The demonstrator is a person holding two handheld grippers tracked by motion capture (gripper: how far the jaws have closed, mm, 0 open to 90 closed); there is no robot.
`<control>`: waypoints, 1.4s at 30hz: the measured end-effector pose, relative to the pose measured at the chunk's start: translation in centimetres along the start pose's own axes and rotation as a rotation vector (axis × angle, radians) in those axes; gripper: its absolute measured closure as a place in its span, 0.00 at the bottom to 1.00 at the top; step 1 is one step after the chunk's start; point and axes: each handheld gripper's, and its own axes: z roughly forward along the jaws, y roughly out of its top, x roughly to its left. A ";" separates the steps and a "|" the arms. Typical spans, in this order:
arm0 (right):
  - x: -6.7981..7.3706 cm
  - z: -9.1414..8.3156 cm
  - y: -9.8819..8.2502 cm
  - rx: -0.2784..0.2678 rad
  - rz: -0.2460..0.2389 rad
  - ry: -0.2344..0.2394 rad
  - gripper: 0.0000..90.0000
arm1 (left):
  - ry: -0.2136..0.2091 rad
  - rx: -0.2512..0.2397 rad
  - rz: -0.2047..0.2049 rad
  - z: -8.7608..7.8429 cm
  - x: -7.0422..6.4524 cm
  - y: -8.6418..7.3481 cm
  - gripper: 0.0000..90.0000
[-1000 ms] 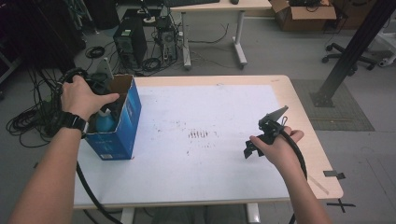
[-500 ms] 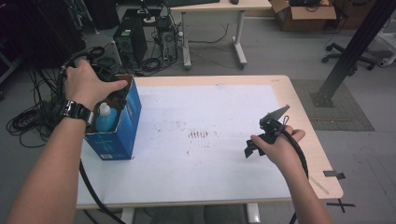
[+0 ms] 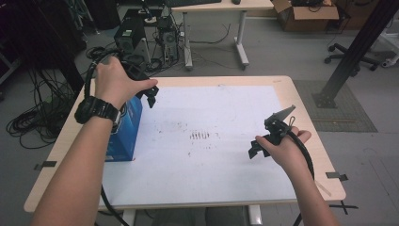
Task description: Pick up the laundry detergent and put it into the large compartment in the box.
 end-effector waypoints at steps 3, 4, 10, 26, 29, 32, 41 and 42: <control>-0.2 0.0 -0.1 -0.002 0.003 0.000 0.04 | 0.003 0.009 0.028 0.3 -1.2 0.4 0.10; -0.3 0.0 -0.2 -0.002 0.007 0.002 0.04 | -0.004 0.008 0.030 0.4 -1.6 0.5 0.10; -0.8 0.0 -0.4 -0.007 0.002 0.005 0.04 | -0.008 -0.004 0.054 1.0 -3.5 1.0 0.06; -1.4 -0.2 -0.8 -0.014 0.010 0.008 0.04 | -0.023 0.030 0.115 4.4 -6.9 1.5 0.06; -1.5 -0.1 -0.9 -0.009 0.019 0.010 0.04 | -0.025 0.034 0.120 5.1 -7.2 1.6 0.06; -1.6 -0.1 -0.9 -0.013 0.017 0.009 0.04 | -0.031 0.041 0.124 5.6 -7.4 1.6 0.06; -1.7 -0.2 -1.0 -0.014 0.017 0.009 0.04 | -0.036 0.044 0.124 5.9 -7.6 1.6 0.06; -1.7 -0.1 -1.0 -0.014 0.017 0.009 0.04 | -0.033 0.042 0.123 5.9 -7.6 1.5 0.06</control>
